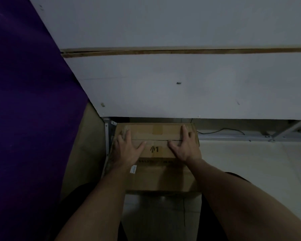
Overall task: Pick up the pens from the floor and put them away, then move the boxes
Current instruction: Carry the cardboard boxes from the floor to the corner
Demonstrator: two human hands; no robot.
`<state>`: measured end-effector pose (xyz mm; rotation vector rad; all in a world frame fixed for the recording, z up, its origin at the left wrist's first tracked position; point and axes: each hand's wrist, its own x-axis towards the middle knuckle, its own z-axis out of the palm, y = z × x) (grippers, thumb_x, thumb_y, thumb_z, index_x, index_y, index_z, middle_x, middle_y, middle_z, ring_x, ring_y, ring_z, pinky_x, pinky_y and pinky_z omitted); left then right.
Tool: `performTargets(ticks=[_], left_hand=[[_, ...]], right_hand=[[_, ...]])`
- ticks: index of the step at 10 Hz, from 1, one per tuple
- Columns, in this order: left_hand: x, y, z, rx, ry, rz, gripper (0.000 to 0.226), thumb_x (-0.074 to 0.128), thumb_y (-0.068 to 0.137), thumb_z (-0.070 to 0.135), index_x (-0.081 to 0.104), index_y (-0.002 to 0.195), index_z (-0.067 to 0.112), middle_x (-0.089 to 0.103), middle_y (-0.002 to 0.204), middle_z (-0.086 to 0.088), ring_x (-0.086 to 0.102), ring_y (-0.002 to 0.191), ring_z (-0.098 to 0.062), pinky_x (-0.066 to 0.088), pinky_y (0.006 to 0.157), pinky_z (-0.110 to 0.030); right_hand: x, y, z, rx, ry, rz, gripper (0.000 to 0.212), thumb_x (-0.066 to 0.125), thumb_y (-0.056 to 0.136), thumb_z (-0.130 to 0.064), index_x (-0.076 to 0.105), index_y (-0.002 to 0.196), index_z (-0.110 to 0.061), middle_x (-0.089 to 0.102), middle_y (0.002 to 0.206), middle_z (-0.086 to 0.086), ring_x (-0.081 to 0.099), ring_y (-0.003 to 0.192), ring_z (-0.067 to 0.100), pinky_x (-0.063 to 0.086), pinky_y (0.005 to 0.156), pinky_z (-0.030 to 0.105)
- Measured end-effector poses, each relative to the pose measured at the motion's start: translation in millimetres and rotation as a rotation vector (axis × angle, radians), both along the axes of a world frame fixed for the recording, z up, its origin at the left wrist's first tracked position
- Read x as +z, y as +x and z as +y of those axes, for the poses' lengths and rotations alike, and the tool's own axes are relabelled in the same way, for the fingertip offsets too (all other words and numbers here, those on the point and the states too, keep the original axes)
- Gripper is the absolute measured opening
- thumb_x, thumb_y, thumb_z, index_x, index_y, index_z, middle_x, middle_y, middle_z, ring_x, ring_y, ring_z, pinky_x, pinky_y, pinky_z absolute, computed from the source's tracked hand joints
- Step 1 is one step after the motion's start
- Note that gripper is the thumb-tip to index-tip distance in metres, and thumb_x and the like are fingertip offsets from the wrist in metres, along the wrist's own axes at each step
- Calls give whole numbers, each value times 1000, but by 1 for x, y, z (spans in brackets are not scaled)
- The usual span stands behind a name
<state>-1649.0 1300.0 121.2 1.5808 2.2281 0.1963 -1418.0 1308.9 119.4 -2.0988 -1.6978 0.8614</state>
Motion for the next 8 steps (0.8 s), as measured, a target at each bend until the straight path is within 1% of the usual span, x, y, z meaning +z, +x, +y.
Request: performTargets(ticks=[1, 2, 3, 4, 5, 6, 7, 8], left_hand=[[0, 2, 4, -48, -17, 28, 92, 35, 81, 82, 5, 154, 36, 5, 159, -7, 16, 143, -37, 30, 108, -53], [-4, 2, 2, -101, -24, 64, 84, 28, 84, 81, 1, 153, 43, -11, 162, -2, 3, 147, -38, 25, 110, -57], [-7, 0, 0, -125, -23, 120, 84, 20, 82, 84, -5, 152, 45, -18, 162, 0, -2, 148, -39, 16, 115, -58], [-7, -3, 3, -135, -49, 103, 85, 18, 81, 85, -7, 152, 44, -17, 162, -1, -1, 148, -39, 16, 116, -57], [-10, -4, 3, -141, -45, 91, 85, 17, 81, 85, -7, 152, 44, -15, 163, -2, -2, 148, -39, 17, 115, -59], [0, -2, 2, -170, -96, 153, 85, 13, 81, 84, -8, 152, 42, -13, 163, -4, -6, 147, -42, 8, 117, -60], [33, -6, 2, -175, -122, 207, 86, 10, 83, 82, -4, 154, 36, -6, 164, -8, -3, 146, -46, 4, 118, -58], [93, -5, -9, -172, -107, 209, 86, 10, 84, 80, 0, 155, 33, -2, 164, -8, -2, 147, -44, 7, 118, -57]], right_hand=[[0, -3, 3, 94, 81, -176, 81, 40, 84, -75, 12, 150, -39, 7, 159, 2, 16, 144, 38, 29, 111, 60], [0, -3, 1, 241, 125, -319, 76, 23, 89, -76, 12, 153, -37, -1, 163, -1, -1, 149, 33, 13, 118, 56], [-4, 0, -1, 298, 142, -372, 81, 12, 87, -77, 9, 155, -33, 0, 164, -1, -6, 149, 32, 7, 120, 53], [-6, -1, 1, 294, 122, -373, 83, 10, 86, -79, 5, 155, -34, -2, 164, -2, -8, 149, 31, 6, 120, 53], [-6, -2, 1, 296, 128, -393, 81, 13, 88, -77, 6, 155, -33, 0, 163, -2, -7, 149, 33, 8, 119, 54], [3, -2, 2, 339, 98, -457, 77, 15, 88, -75, 9, 153, -33, 5, 161, 0, -1, 149, 34, 11, 116, 62], [37, -4, 0, 343, 28, -460, 71, 19, 88, -72, 21, 147, -32, 17, 157, 4, 7, 148, 34, 13, 113, 66], [96, -8, -12, 338, -27, -448, 69, 21, 92, -68, 20, 149, -29, 19, 158, 6, 8, 149, 32, 11, 116, 63]])
